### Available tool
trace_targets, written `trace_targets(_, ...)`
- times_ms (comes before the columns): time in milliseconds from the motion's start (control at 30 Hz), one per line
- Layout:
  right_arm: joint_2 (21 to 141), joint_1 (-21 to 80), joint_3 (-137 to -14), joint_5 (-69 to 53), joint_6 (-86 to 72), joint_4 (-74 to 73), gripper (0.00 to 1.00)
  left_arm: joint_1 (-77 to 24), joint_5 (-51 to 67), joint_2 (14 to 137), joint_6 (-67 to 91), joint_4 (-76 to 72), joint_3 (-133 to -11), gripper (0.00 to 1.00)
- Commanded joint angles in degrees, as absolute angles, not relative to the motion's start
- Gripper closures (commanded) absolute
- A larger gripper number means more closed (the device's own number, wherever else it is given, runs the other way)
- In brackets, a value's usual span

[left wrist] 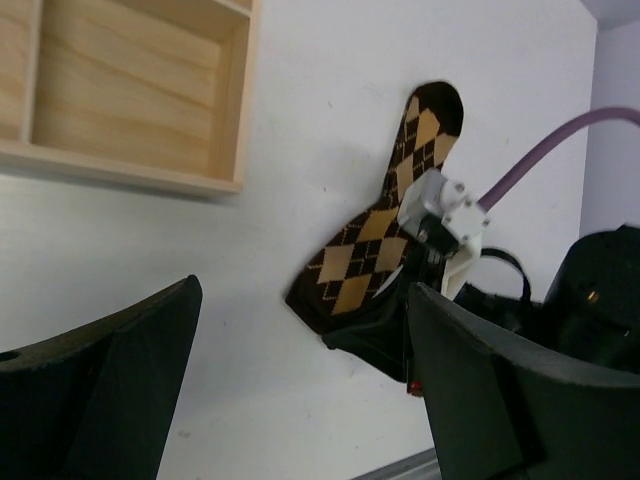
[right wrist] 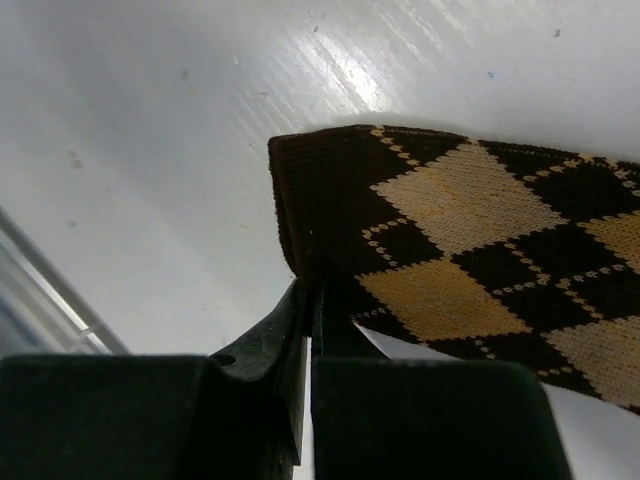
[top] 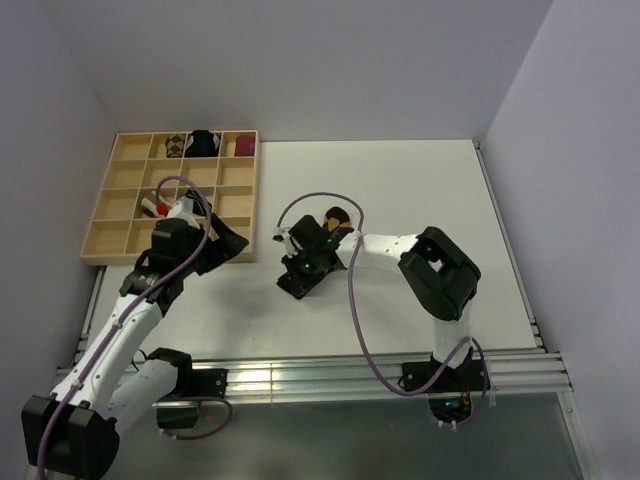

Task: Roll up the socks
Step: Roll the sock at the center of the board.

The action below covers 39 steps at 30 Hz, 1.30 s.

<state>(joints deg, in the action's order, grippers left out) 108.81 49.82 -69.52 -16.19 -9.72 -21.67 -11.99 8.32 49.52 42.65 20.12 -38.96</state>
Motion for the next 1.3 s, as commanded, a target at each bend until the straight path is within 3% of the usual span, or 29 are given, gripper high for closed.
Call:
trace_targets(0, 105.8, 45.1, -66.0, -31.9, -14.1, -12.7, 1.0, -16.2, 4.2, 51.3, 48.8, 16.6, -37.1, 0.11)
trace_targets(433, 109.4, 35.5, -57.3, -48.9, -22.6, 3.4, 1.0, -31.5, -2.3, 65.9, 63.0, 9.6, -36.3, 0.14)
trace_targets(1000, 112.2, 33.7, -55.8, -50.7, -22.9, 6.2, 1.0, -34.5, -2.8, 83.9, 69.2, 3.9, -41.6, 0.25)
trace_targets(1167, 112.6, 33.7, -56.2, -50.2, -22.5, 6.1, 1.0, -34.8, -2.1, 87.3, 70.0, 3.9, -42.8, 0.34)
trace_targets(1267, 112.4, 33.7, -55.9, -49.8, -22.7, 6.2, 1.0, -35.1, -1.7, 88.9, 70.5, 4.6, -43.8, 0.45)
